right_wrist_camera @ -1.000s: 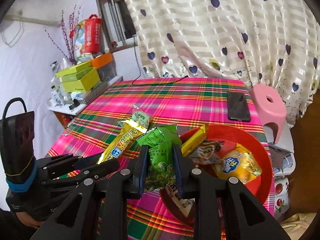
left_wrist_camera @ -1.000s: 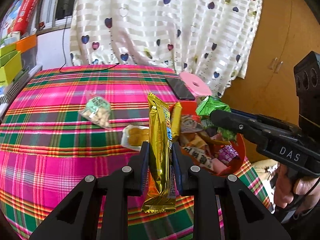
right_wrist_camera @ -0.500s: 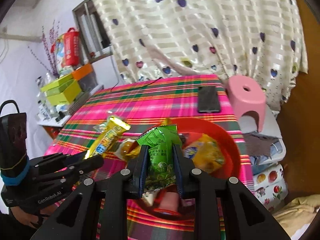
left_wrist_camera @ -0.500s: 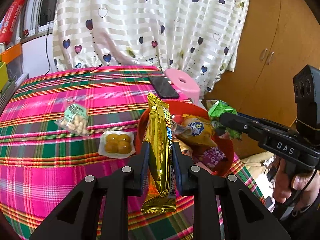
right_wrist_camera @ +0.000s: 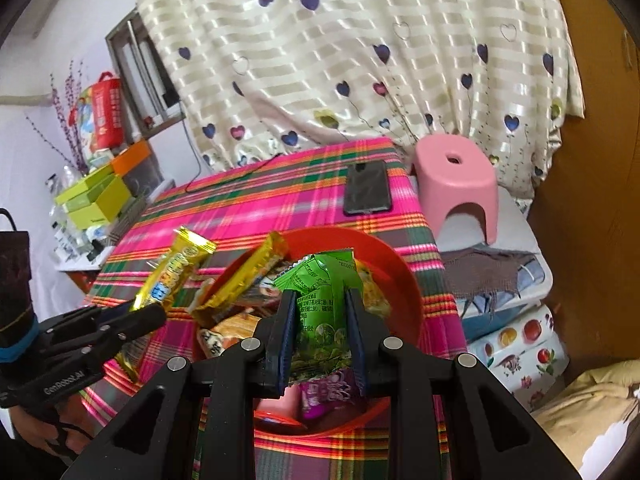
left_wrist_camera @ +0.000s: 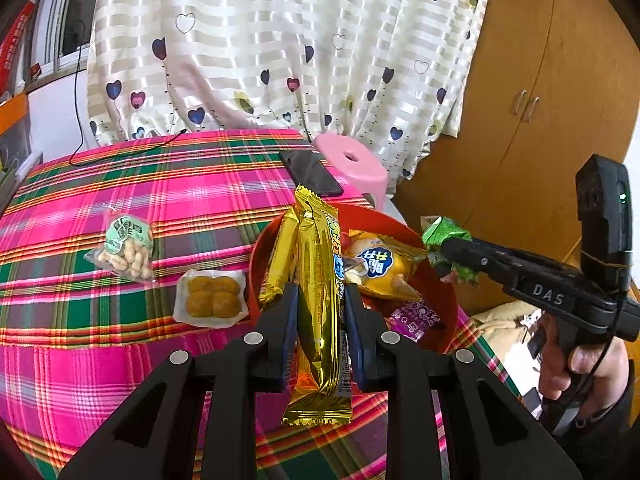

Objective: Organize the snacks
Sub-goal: 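Carry the gold bar and green packet over the red basket with both tools, then open both tools to drop the bar and packet into the basket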

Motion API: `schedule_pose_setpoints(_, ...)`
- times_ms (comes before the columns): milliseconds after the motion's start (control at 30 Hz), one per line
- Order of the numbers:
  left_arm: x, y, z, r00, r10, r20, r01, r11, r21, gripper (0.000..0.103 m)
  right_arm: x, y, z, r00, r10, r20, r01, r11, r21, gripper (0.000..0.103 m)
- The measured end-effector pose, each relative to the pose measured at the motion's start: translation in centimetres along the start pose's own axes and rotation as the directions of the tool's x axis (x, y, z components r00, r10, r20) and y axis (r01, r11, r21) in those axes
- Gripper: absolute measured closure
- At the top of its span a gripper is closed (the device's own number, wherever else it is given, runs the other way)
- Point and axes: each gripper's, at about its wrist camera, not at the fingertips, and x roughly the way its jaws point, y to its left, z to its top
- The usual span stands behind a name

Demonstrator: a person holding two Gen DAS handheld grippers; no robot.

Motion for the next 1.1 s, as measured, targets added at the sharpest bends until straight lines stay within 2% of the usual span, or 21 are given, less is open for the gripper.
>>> schedule_pose_setpoints(267,1.1,-0.6,-0.2,1.000,-0.016,-0.026,0.017,1.000,0.013,0.079,2.8,-2.0,-1.1,0.997,-0.045,-0.062,0.048,0.998,0.048,0.081)
schedule_pose_setpoints(567,2.1,-0.9,-0.1,0.999,-0.027,-0.046,0.028,0.999,0.025,0.079,5.0,-2.7,-0.5,0.990,-0.122,-0.073,0.124,0.992,0.028,0.081)
schedule_pose_setpoints(733,2.5,-1.2,0.0,0.998,-0.037,-0.054,0.038,0.999,0.034,0.079,4.8,-2.8,-0.6,0.992,-0.104,-0.078,0.107,0.994,0.033,0.079)
schedule_pose_setpoints(867,3.3,-1.8,0.3,0.996,-0.050,-0.068,0.054,0.998,0.046,0.079,3.8,-2.6,-1.0,0.993,-0.097,-0.074,0.100,0.994,0.036,0.068)
schedule_pose_setpoints(1100,5.2,-3.0,0.8,0.990,-0.095,-0.106,0.100,0.994,0.048,0.079,2.1,-2.1,-0.8,0.996,-0.082,-0.036,0.083,0.996,0.023,0.064)
